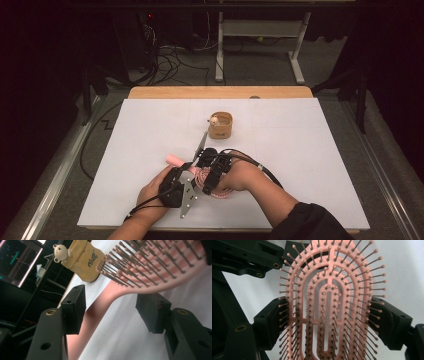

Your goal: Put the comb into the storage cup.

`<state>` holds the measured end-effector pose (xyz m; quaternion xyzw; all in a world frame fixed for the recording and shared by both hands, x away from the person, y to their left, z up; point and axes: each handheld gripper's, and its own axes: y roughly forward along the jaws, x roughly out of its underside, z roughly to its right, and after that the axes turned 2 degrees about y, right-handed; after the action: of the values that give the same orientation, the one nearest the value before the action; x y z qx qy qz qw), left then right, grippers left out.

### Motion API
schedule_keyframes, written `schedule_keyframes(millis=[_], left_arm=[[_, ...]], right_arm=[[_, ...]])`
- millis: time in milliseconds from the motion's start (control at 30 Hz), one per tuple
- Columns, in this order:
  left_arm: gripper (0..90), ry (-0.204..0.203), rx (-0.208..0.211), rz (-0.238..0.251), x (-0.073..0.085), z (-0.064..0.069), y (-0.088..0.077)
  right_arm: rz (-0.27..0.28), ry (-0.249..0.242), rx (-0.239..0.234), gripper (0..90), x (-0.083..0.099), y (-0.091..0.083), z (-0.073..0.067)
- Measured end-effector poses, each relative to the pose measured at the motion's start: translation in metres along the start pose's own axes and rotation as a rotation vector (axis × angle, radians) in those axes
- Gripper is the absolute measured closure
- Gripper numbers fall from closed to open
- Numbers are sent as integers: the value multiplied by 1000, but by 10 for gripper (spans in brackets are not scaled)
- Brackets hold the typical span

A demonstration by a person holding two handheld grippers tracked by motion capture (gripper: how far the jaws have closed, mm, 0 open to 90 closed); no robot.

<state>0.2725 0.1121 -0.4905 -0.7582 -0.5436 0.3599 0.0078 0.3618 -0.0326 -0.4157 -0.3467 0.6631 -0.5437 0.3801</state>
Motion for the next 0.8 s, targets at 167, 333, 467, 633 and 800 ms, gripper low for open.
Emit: schedule_keyframes(millis=[167,333,467,633,800], left_arm=[[478,61,-14,-18,-2,3,0],[538,101,-35,-21,-3,7,0],[557,144,-45,-19,-3,10,0],[591,173,-59,-30,-4,12,2],[620,194,-70,-31,-3,14,2]], right_arm=[[-6,8,-6,202,0,1,0],[-14,11,-3,202,-1,2,0],[-14,9,-6,202,-2,3,0],[-14,15,-5,202,-2,4,1],[-19,20,-5,201,-2,4,1]])
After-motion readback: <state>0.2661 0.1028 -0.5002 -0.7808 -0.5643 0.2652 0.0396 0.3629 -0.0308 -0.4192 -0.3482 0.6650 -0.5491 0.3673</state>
